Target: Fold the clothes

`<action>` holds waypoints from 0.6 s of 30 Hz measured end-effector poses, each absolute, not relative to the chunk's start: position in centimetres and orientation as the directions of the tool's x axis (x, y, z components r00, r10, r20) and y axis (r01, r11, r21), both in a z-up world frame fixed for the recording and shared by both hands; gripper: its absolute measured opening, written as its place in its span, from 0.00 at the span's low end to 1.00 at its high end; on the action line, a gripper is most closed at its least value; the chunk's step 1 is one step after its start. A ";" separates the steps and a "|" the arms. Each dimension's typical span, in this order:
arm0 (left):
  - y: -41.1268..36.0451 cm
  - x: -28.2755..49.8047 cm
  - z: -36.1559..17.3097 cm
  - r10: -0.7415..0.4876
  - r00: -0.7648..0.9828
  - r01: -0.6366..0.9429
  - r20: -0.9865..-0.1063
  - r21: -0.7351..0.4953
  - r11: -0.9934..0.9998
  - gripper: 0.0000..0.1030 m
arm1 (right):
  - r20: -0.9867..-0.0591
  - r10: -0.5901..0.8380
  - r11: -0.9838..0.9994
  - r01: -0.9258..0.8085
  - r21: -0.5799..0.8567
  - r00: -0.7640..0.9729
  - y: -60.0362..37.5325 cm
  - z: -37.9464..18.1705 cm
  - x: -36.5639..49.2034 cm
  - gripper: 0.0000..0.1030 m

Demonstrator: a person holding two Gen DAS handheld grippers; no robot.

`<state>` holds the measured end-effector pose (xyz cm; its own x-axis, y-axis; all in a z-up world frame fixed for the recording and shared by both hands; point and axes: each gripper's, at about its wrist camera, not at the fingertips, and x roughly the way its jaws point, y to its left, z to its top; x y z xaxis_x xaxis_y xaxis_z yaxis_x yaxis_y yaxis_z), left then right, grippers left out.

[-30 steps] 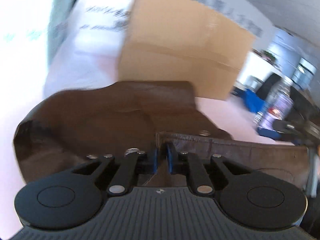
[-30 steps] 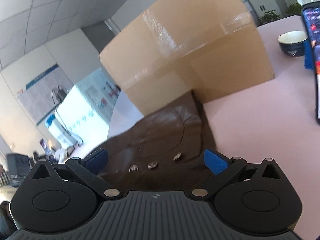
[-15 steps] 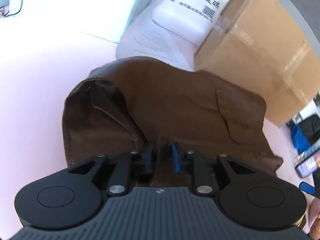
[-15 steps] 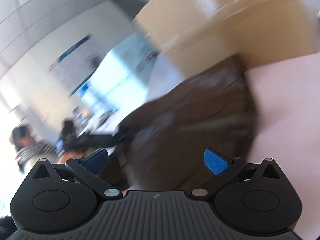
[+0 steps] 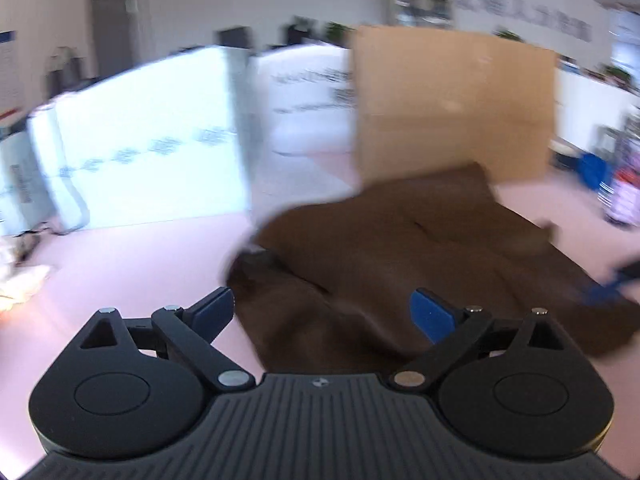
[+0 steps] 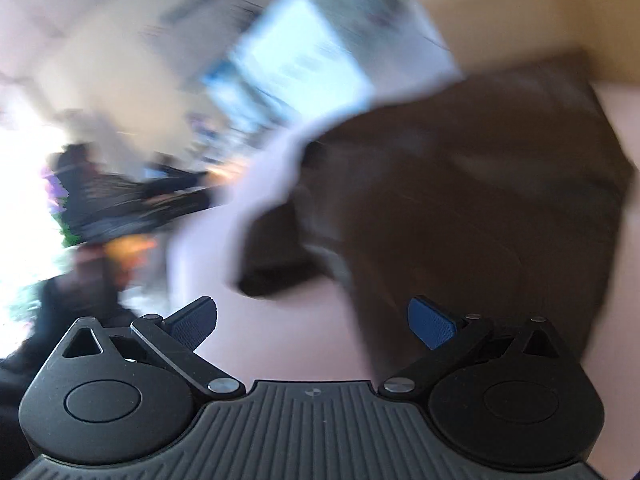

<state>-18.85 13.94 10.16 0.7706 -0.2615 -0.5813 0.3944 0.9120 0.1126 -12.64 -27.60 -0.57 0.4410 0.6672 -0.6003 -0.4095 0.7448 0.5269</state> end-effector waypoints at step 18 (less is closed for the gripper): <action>5.0 -22.2 0.0 -0.039 0.951 0.247 -0.307 0.680 0.690 1.00 | -0.607 0.623 0.781 -0.428 0.454 0.493 -27.0 -1.3 -13.2 1.00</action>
<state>-22.16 5.00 -0.01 0.9510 -0.0386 -0.3068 0.2474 0.6902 0.6800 -13.23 -26.99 -1.27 0.4931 0.6230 -0.6072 -0.4278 0.7814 0.4543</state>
